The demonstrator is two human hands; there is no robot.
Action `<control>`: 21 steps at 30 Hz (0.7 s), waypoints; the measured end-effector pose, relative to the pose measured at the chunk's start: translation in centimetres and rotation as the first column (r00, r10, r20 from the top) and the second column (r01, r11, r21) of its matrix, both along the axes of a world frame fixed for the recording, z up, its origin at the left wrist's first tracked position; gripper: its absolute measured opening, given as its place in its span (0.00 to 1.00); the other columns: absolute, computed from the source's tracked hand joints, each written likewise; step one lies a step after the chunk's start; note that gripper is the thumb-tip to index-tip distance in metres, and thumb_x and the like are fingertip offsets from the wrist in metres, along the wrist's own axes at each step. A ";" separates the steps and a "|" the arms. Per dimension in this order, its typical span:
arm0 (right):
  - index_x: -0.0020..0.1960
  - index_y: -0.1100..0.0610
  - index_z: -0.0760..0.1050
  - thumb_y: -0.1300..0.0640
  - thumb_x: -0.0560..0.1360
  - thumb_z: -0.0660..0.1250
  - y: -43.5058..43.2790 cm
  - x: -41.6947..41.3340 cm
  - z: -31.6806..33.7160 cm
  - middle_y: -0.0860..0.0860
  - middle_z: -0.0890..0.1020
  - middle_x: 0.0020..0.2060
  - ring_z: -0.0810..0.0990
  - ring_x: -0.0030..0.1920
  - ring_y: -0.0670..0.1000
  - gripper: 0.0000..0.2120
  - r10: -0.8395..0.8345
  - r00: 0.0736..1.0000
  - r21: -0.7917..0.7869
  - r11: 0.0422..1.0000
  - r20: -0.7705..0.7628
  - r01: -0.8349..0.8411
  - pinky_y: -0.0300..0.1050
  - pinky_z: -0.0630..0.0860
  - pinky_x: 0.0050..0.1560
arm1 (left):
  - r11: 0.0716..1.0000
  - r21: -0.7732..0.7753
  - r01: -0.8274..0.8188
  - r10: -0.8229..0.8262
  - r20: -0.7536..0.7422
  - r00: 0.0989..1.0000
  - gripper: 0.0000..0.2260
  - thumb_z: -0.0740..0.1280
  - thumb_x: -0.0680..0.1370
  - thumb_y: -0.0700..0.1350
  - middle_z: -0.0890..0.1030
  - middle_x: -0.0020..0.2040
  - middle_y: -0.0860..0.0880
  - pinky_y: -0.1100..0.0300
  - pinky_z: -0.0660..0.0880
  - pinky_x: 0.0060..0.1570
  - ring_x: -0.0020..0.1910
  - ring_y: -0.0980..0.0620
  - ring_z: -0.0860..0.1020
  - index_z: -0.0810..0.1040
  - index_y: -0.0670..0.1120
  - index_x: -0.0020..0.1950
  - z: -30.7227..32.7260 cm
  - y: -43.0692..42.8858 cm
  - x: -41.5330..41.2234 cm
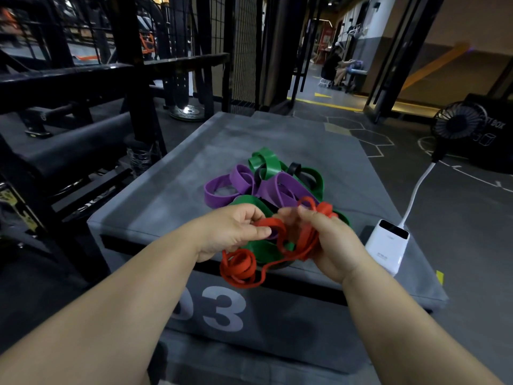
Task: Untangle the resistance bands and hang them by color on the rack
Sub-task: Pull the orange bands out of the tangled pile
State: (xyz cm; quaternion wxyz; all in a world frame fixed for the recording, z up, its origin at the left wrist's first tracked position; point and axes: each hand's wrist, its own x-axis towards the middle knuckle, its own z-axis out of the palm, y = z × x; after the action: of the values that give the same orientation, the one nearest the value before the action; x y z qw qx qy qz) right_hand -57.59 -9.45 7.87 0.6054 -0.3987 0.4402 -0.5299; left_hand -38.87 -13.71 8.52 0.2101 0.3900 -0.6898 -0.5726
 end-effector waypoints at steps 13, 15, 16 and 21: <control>0.50 0.60 0.81 0.59 0.80 0.58 -0.5 -0.7 0.7 0.52 0.84 0.39 0.78 0.36 0.46 0.12 -0.189 0.980 0.030 0.982 0.068 0.187 0.42 0.71 0.42 | 0.894 -0.324 0.311 -0.081 0.564 0.822 0.17 0.57 0.80 0.60 0.74 0.34 0.53 0.57 0.73 0.42 0.34 0.54 0.73 0.71 0.52 0.36 -1.8 0.4 -1.1; 0.51 0.62 0.80 0.59 0.80 0.58 -0.3 -0.7 0.9 0.53 0.85 0.41 0.80 0.38 0.48 0.13 -0.185 0.972 0.012 0.983 0.146 0.185 0.40 0.75 0.42 | 0.868 -0.323 0.378 -0.101 0.631 0.770 0.20 0.56 0.80 0.62 0.72 0.33 0.53 0.54 0.73 0.42 0.34 0.52 0.72 0.68 0.51 0.33 -2.1 0.7 -1.5; 0.53 0.63 0.80 0.60 0.80 0.57 -0.3 -0.6 0.9 0.55 0.85 0.43 0.82 0.42 0.50 0.13 -0.171 0.968 0.003 0.985 0.185 0.173 0.40 0.78 0.46 | 0.851 -0.339 0.401 -0.110 0.632 0.767 0.21 0.55 0.79 0.63 0.72 0.32 0.52 0.52 0.73 0.42 0.34 0.51 0.72 0.68 0.52 0.33 -2.2 0.8 -1.7; 0.52 0.61 0.79 0.60 0.81 0.57 0.3 0.6 0.7 0.56 0.84 0.46 0.85 0.42 0.53 0.12 -0.010 0.996 0.011 1.000 0.094 0.009 0.47 0.82 0.43 | 0.741 -0.645 0.189 0.018 0.301 0.954 0.23 0.56 0.75 0.63 0.76 0.31 0.48 0.52 0.74 0.40 0.33 0.52 0.75 0.73 0.46 0.33 -1.3 0.9 -2.0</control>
State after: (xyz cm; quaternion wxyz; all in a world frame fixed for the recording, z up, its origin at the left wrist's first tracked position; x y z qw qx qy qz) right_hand -57.00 -9.12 8.53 0.6249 -0.3681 0.4161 -0.5486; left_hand -40.84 -12.81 7.17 0.2062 0.3356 -0.8887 -0.2346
